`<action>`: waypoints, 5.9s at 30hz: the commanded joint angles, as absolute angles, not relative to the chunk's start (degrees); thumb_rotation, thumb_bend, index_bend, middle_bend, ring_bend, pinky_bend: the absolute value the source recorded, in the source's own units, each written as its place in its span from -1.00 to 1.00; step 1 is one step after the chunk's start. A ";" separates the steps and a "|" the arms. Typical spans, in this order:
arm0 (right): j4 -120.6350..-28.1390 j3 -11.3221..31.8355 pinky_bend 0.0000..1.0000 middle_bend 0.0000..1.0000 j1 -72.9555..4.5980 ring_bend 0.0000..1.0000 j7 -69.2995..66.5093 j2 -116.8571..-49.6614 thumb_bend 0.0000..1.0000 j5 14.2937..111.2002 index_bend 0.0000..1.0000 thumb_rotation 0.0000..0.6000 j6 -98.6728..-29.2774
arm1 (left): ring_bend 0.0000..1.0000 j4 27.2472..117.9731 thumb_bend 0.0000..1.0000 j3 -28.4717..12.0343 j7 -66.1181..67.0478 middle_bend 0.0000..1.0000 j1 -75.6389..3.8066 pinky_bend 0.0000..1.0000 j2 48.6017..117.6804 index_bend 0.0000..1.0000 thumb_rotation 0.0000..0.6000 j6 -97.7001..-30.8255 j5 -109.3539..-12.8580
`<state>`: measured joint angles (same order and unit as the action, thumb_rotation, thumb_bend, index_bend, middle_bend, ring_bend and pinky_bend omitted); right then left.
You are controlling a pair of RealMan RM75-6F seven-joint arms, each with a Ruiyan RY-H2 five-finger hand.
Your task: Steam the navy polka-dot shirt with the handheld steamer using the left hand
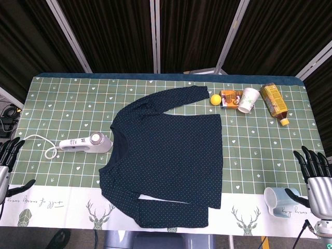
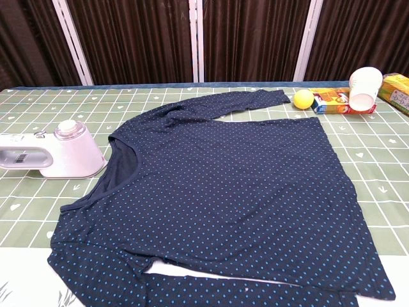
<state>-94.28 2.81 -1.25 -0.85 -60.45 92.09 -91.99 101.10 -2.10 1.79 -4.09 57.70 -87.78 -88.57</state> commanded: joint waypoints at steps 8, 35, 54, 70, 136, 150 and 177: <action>-94.46 2.74 -1.00 -1.00 -1.26 -1.00 -1.55 -60.24 -1.00 91.93 -1.00 1.00 -91.68 | -1.00 100.15 -1.00 -1.89 0.76 -1.00 -4.76 -1.00 57.80 -1.00 1.00 -86.00 -88.16; -93.44 4.18 -1.00 -1.00 -2.47 -1.00 -2.62 -60.15 -1.00 87.12 -1.00 1.00 -87.79 | -1.00 74.50 -0.49 -9.13 1.20 -1.00 -27.69 -1.00 78.25 -1.00 1.00 -54.73 -74.59; -92.25 5.10 -1.00 -1.00 -3.61 -1.00 -2.23 -60.77 -1.00 83.72 -1.00 1.00 -84.67 | -0.66 61.21 -0.46 -10.45 1.82 -0.72 -32.78 -0.61 88.29 -0.71 1.00 -50.65 -69.88; -92.30 4.91 -1.00 -1.00 -3.88 -1.00 -1.70 -61.06 -1.00 83.72 -1.00 1.00 -84.11 | 0.35 57.11 -0.08 -9.48 3.16 0.46 -33.22 0.72 90.61 0.89 1.00 -53.08 -71.19; -91.42 5.45 -1.00 -1.00 -4.66 -1.00 -4.26 -60.59 -1.00 81.54 -1.00 1.00 -81.74 | 0.69 68.82 0.46 -12.90 15.25 0.75 -57.54 1.00 100.97 0.95 1.00 -42.94 -68.80; -91.61 5.28 -1.00 -1.00 -4.62 -1.00 -4.33 -60.45 -1.00 81.87 -1.00 1.00 -81.89 | 0.69 72.07 0.46 -9.22 14.58 0.75 -56.69 1.00 101.72 0.95 1.00 -44.03 -71.69; -91.96 4.97 -1.00 -1.00 -4.57 -1.00 -4.16 -60.41 -1.00 82.63 -1.00 1.00 -82.29 | 0.69 69.74 0.46 -5.68 14.08 0.75 -54.17 1.00 98.71 0.95 1.00 -46.14 -75.51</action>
